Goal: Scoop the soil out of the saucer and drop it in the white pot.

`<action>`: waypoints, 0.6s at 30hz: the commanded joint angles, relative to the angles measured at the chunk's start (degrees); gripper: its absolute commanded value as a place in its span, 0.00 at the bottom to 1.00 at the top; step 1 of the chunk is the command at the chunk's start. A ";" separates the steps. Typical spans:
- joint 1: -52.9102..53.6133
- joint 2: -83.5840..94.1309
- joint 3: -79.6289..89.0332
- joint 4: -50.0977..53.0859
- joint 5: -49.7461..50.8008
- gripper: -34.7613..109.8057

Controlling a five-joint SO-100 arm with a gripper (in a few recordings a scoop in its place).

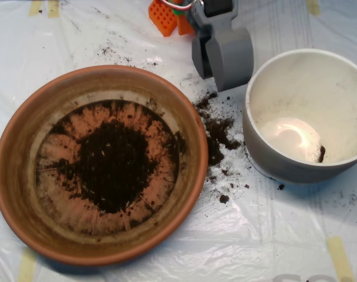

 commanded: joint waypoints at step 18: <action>18.54 -12.04 -21.80 -0.09 4.83 0.41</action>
